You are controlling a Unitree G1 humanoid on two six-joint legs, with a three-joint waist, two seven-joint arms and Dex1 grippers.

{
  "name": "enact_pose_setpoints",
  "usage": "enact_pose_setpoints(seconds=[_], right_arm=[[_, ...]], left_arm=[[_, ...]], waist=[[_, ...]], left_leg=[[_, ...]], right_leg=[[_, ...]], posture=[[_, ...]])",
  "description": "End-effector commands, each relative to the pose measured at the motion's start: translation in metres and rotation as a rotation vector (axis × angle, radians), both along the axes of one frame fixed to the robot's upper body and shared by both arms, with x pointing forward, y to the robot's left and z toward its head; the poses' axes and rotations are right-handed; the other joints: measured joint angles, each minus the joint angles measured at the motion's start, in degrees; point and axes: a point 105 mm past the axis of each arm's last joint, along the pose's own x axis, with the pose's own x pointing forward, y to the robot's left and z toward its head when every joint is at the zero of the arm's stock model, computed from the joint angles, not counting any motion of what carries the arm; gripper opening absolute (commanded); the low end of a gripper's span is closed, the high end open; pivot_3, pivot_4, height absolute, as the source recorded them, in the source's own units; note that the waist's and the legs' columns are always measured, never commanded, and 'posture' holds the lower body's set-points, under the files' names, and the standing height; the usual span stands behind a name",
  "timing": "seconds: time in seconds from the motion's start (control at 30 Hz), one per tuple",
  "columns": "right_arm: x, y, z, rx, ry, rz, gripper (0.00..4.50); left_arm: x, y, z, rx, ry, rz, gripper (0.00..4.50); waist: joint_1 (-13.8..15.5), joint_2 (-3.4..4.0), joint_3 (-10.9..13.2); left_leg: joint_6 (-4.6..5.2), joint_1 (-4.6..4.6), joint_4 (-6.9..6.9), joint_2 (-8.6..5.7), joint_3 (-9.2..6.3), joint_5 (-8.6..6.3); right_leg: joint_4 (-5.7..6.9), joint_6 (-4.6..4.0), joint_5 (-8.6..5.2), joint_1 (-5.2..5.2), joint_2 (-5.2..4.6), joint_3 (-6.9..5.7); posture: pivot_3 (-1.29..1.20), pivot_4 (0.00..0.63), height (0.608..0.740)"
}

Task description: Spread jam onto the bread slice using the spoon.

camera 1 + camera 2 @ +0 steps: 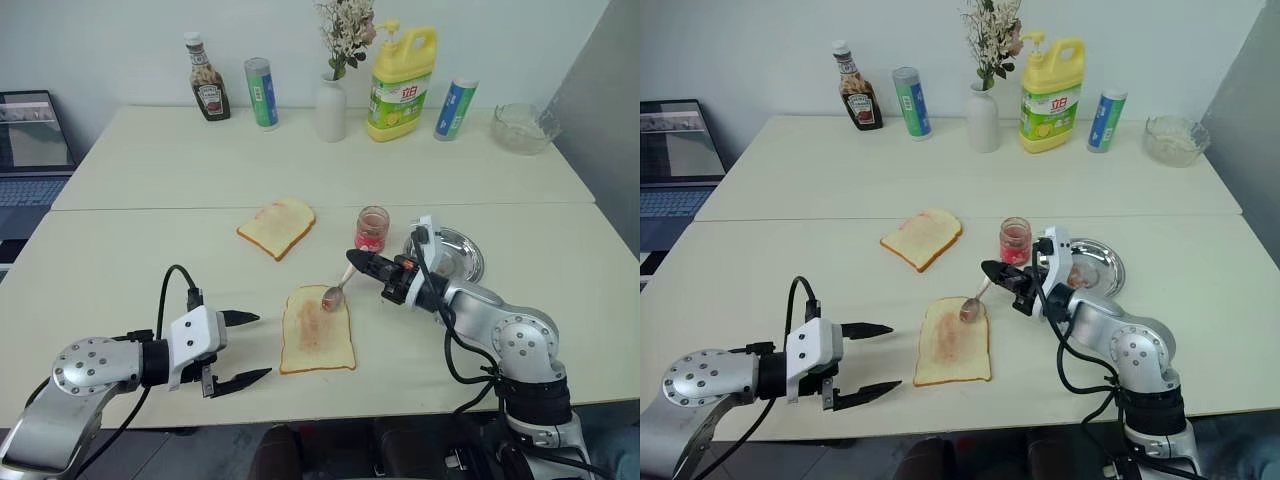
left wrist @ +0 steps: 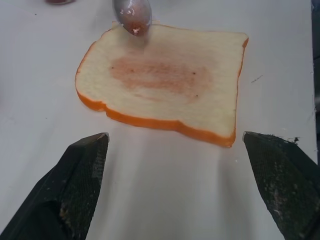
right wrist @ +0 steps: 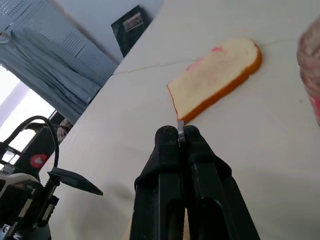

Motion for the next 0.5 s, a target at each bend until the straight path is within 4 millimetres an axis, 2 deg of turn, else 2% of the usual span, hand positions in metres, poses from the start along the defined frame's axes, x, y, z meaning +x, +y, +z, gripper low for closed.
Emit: enact_pose_setpoints(seconds=[0.03, 0.3, 0.5], right_arm=[[-0.016, 0.011, 0.009, -0.097, -0.217, 0.091, 0.04], [-0.029, 0.019, 0.02, -0.112, -0.429, 0.169, 0.04], [-0.049, 0.028, 0.033, -0.122, -0.598, 0.279, 0.04]], left_arm=[[0.001, -0.002, 0.004, 0.003, -0.026, -0.015, 4.5], [0.002, -0.002, 0.004, 0.005, -0.027, -0.016, 4.5], [0.002, -0.001, 0.003, 0.007, -0.028, -0.022, 4.5]], waist=[[0.0, -0.01, 0.0], [0.1, -0.02, 0.0], [0.2, -0.02, 0.0]], left_leg=[[0.0, 0.0, 0.0, -0.01, 0.01, 0.0], [0.0, 0.01, 0.05, 0.0, -0.01, 0.0], [0.0, 0.01, 0.06, 0.0, -0.01, 0.0]], right_leg=[[-0.02, 0.0, 0.0, 0.0, -0.01, 0.0], [0.03, 0.0, 0.0, 0.01, 0.0, -0.01], [0.03, -0.08, 0.05, 0.02, 0.0, -0.01]], posture=[[0.0, 0.15, 0.74], [0.0, 0.15, 0.74], [0.0, 0.15, 0.74]])
